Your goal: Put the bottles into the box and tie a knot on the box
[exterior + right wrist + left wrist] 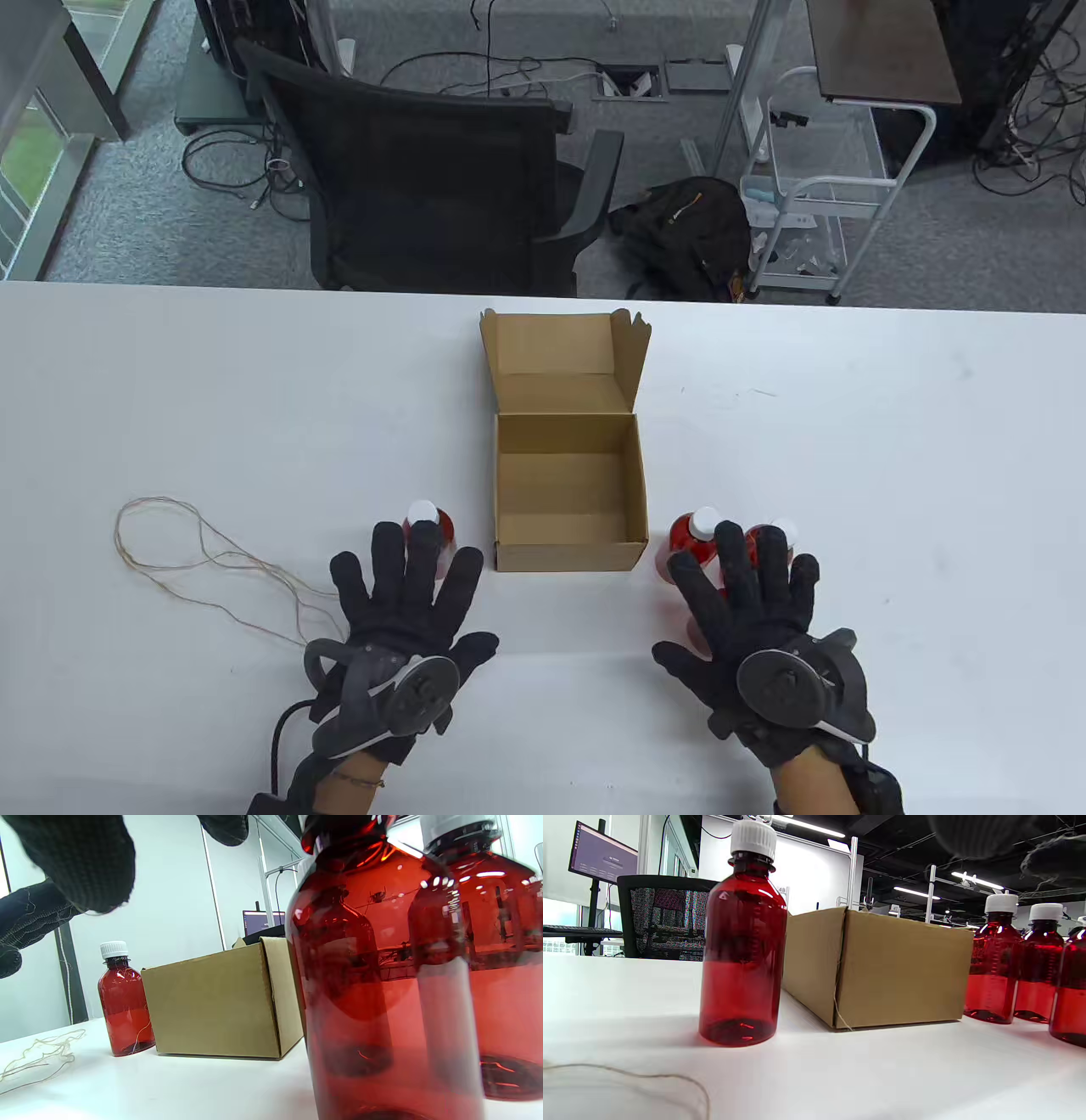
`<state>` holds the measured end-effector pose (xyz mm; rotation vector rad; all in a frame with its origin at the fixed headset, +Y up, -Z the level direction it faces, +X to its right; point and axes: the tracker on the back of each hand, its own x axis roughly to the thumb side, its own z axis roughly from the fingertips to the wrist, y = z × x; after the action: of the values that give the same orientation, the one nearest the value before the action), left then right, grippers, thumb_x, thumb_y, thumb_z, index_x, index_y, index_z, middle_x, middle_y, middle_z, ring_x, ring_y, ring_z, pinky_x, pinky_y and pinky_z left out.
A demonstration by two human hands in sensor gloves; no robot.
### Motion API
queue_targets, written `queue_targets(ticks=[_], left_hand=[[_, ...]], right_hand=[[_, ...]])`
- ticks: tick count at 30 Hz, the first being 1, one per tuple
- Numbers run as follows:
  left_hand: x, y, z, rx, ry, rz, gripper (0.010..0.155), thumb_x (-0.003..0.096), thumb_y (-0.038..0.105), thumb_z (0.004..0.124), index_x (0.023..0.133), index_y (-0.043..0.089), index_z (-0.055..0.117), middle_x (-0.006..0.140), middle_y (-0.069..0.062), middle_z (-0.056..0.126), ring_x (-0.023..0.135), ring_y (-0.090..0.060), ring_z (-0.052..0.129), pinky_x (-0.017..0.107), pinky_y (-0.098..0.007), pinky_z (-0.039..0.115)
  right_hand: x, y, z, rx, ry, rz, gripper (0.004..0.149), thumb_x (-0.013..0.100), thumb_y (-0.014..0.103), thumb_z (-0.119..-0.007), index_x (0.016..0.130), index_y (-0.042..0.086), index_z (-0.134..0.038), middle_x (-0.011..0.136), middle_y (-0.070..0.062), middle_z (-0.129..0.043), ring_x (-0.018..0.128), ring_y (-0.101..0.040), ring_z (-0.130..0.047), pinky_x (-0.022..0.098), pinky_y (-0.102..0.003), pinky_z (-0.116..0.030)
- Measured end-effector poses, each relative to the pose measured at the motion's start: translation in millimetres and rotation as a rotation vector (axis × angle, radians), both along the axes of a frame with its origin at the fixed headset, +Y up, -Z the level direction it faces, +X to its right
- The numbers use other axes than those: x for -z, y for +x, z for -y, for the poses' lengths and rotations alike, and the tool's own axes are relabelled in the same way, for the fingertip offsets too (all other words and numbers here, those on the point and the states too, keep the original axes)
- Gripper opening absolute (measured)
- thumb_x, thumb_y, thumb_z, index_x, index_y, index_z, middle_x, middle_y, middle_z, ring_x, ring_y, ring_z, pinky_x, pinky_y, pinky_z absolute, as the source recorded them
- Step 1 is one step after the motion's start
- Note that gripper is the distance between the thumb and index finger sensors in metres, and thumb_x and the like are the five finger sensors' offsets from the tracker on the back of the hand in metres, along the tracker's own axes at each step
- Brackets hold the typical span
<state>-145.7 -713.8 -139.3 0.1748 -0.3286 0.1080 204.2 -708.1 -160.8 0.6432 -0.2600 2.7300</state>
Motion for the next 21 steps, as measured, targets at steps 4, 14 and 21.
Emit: queue_targets(ticks=[4,14,21], left_hand=[[-0.1,0.8,0.0,0.005,-0.006,0.002,0.102,0.0487,0.067,0.069,0.114,0.033,-0.001,0.122,-0.021,-0.01,0.104,-0.057,-0.009,0.061,-0.081,0.007],[-0.5,2.7,1.3,0.015,-0.017,0.001,0.102,0.0487,0.067,0.069,0.114,0.032,-0.001,0.122,-0.021,-0.01,0.104,-0.057,-0.008,0.061,-0.081,0.007],[0.8,3.3,2.3,0.014,-0.027,0.0,0.102,0.0488,0.067,0.069,0.114,0.032,-0.001,0.122,-0.021,-0.01,0.104,-0.056,-0.009,0.061,-0.08,0.006]], right_hand=[[-0.4,0.0,0.2,0.0,0.004,-0.002,0.089,0.046,0.062,-0.082,0.114,0.028,-0.037,0.118,-0.018,-0.009,0.097,-0.053,-0.001,0.058,-0.077,-0.003],[0.1,1.4,0.8,0.014,-0.009,0.003,0.089,0.046,0.062,-0.082,0.115,0.027,-0.037,0.118,-0.019,-0.013,0.097,-0.053,-0.001,0.058,-0.077,-0.003],[0.5,1.9,0.7,0.026,-0.011,0.001,0.089,0.046,0.061,-0.082,0.115,0.027,-0.037,0.118,-0.019,-0.013,0.097,-0.053,-0.001,0.058,-0.077,-0.003]])
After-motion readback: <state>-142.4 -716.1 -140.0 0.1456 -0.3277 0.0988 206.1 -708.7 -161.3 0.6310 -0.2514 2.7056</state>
